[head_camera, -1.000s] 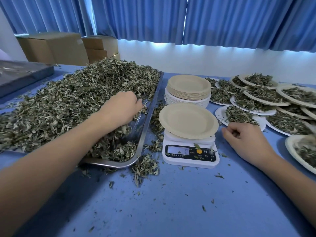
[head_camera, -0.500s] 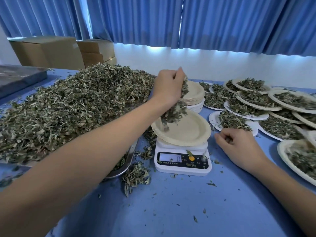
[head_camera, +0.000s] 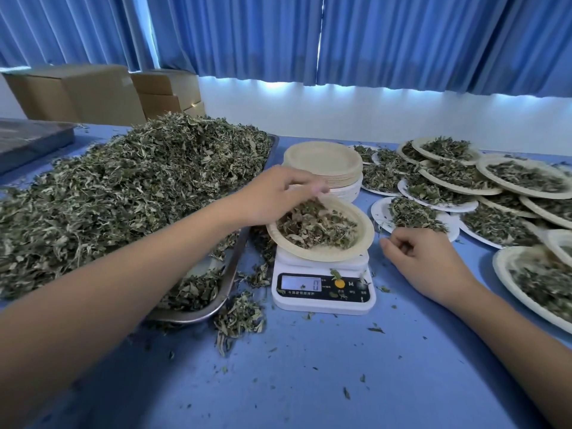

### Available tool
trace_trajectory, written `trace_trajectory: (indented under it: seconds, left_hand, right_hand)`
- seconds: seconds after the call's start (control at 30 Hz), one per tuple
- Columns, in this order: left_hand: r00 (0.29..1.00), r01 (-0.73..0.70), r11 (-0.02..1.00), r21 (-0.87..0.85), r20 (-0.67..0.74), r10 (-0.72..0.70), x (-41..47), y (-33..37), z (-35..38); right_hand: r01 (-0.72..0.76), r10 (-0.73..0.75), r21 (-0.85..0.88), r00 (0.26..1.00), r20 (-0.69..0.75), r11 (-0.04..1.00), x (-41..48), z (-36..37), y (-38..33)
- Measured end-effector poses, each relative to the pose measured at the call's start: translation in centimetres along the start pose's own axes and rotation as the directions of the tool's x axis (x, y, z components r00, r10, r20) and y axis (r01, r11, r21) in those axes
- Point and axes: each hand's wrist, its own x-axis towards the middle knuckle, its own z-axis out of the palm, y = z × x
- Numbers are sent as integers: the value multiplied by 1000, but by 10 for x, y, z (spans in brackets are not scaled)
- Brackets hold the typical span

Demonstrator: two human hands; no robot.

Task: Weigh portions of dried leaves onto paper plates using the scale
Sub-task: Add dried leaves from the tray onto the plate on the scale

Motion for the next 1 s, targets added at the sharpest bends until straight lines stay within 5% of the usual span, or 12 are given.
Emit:
trace_trajectory:
  seconds: [0.2,0.27,0.4,0.87,1.0]
  left_hand:
    - [969,200,970,138,-173,-175,-36,-12,-43]
    - [933,359,902,241,-76,-351,-48,-23,-56]
    - [748,551,720,423,132,-650,-62,-44,-55]
    - [764,532,773,345,198,-614,-74,-32,-42]
    - [875,476,808,347,-95,-475,-66,-17,-43]
  right_hand:
    - [-7,7,-2,1000,7,1000,0,-1,-3]
    - [-1,1,-3,1000,6,1000,-1,0,-3]
    - [-3,3,-20,1000,1,1000,-1,1,-2]
    - [16,-16,-38,1000,-16,999,-1,3,1]
    - [16,-16,-23,1000,-1,1000,0,0,0]
